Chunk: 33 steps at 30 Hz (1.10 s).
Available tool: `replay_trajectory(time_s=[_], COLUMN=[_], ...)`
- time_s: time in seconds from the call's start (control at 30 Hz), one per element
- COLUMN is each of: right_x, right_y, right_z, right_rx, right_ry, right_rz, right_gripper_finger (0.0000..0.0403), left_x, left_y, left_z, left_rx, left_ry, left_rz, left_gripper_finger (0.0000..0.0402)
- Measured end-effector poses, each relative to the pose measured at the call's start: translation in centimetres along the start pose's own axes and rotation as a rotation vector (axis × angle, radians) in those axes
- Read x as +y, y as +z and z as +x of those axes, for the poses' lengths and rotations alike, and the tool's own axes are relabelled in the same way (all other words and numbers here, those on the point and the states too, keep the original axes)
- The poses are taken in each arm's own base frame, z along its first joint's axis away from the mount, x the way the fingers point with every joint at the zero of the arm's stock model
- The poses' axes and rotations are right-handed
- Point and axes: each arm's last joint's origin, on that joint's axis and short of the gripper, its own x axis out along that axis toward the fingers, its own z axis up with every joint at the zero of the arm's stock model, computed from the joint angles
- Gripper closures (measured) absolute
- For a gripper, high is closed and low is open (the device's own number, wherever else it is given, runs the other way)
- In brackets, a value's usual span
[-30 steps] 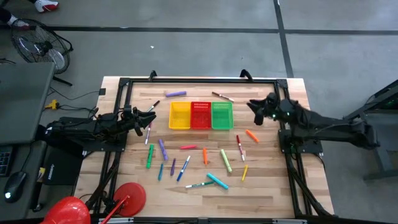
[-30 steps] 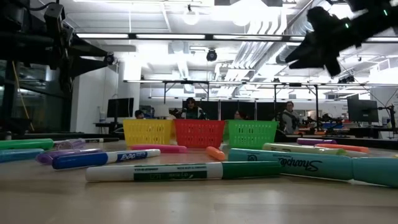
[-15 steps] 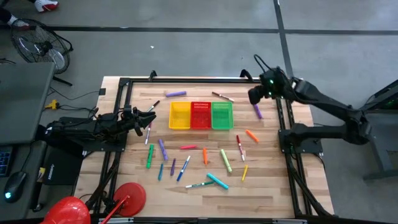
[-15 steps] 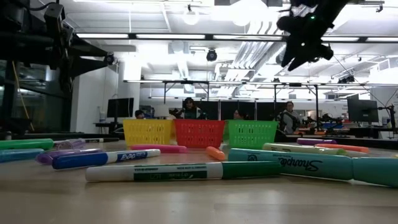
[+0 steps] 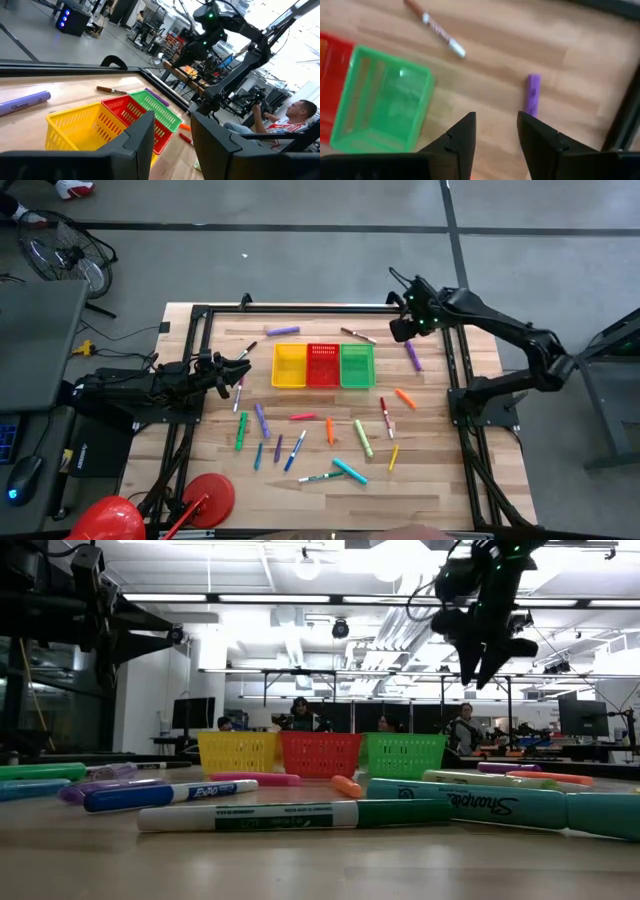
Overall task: Pick & Place Markers
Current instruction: Put the dark purple highlighter into the green bin
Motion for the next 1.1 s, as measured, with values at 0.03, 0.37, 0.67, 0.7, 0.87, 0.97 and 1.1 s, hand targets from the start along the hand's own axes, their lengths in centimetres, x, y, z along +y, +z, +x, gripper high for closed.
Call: replay_trajectory(time_s=[0.03, 0.37, 0.67, 0.7, 0.87, 0.97, 1.1], right_x=[0.0, -0.8, -1.4, -1.5, -1.9, -2.4, -3.1], right_y=[0.0, 1.0, 1.5, 1.6, 1.9, 2.2, 2.6], right_z=[0.4, 3.4, 6.7, 7.0, 8.6, 9.5, 10.3], right_rx=[0.029, 0.175, 0.341, 0.350, 0.397, 0.419, 0.436], right_ry=[0.001, -0.066, -0.068, -0.071, -0.099, -0.111, -0.115], right_rz=[0.002, -0.042, -0.079, -0.089, -0.109, -0.094, -0.087], right_gripper_finger=[0.0258, 0.0160, 0.0148, 0.0149, 0.0150, 0.0151, 0.0151], left_x=[0.0, 0.0, 0.0, 0.0, 0.0, 0.0, 0.0], left_y=[0.0, 0.0, 0.0, 0.0, 0.0, 0.0, 0.0], left_z=[0.0, 0.0, 0.0, 0.0, 0.0, 0.0, 0.0], left_rx=[0.000, 0.000, 0.000, 0.000, 0.000, 0.000, 0.000], left_ry=[0.000, 0.000, 0.000, 0.000, 0.000, 0.000, 0.000], left_rz=[0.000, 0.000, 0.000, 0.000, 0.000, 0.000, 0.000], left_gripper_finger=[0.0275, 0.0275, 0.0275, 0.0275, 0.0275, 0.0275, 0.0275])
